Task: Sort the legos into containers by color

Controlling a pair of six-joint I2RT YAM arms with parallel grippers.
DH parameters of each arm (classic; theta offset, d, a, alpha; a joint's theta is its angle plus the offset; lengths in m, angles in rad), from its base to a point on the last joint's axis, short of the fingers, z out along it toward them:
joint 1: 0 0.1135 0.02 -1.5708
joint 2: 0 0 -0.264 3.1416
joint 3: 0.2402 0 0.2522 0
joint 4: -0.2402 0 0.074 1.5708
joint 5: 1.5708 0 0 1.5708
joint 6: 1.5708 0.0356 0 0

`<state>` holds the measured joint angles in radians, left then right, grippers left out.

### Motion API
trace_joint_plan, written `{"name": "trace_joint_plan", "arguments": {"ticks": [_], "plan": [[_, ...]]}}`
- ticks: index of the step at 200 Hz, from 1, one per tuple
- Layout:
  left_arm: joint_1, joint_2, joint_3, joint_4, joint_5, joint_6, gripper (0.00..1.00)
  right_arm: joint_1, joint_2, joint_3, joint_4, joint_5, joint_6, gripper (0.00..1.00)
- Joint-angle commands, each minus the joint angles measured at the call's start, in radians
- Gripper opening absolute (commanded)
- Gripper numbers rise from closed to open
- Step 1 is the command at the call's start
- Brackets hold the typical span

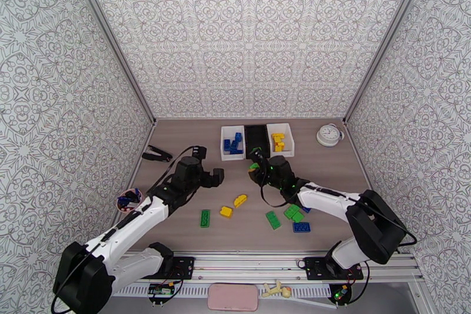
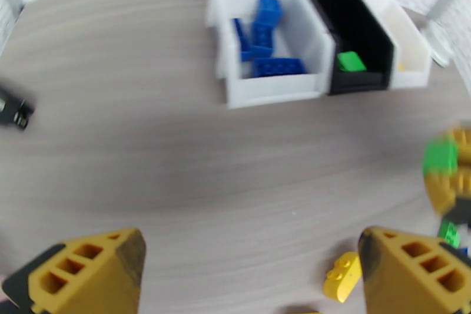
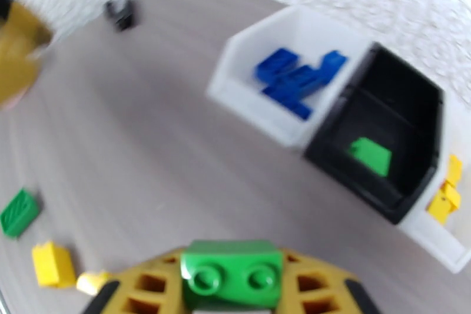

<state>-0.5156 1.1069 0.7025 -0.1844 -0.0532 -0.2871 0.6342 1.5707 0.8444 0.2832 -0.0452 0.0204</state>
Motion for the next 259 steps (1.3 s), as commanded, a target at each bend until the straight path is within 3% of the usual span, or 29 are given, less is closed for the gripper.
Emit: {"name": "trace_joint_plan", "arguments": {"ticks": [1, 53, 122, 186, 211, 230, 259], "plan": [[-0.067, -0.020, -0.010, 0.107, 0.047, 0.148, 1.00, -0.039, 0.076, 0.132, -0.017, 0.073, 0.072, 0.17], [-0.147, -0.043, -0.080, 0.258, 0.163, 0.259, 1.00, -0.122, 0.306, 0.418, -0.134, 0.145, 0.085, 0.17], [-0.157, -0.068, -0.096, 0.279, 0.165, 0.278, 1.00, -0.167, 0.559, 0.680, -0.204, 0.122, 0.037, 0.22], [-0.158, -0.078, -0.092, 0.239, 0.131, 0.250, 1.00, -0.167, 0.483, 0.624, -0.126, 0.110, 0.023, 0.69], [-0.158, -0.101, -0.089, 0.173, 0.018, 0.176, 1.00, -0.166, 0.414, 0.566, -0.108, 0.109, 0.007, 0.86], [-0.158, -0.123, -0.082, 0.066, -0.067, 0.085, 1.00, -0.168, 0.357, 0.509, -0.089, 0.086, -0.020, 0.94], [-0.156, -0.128, -0.061, -0.131, -0.189, -0.096, 1.00, -0.166, 0.267, 0.373, 0.005, 0.030, -0.076, 0.96]]}}
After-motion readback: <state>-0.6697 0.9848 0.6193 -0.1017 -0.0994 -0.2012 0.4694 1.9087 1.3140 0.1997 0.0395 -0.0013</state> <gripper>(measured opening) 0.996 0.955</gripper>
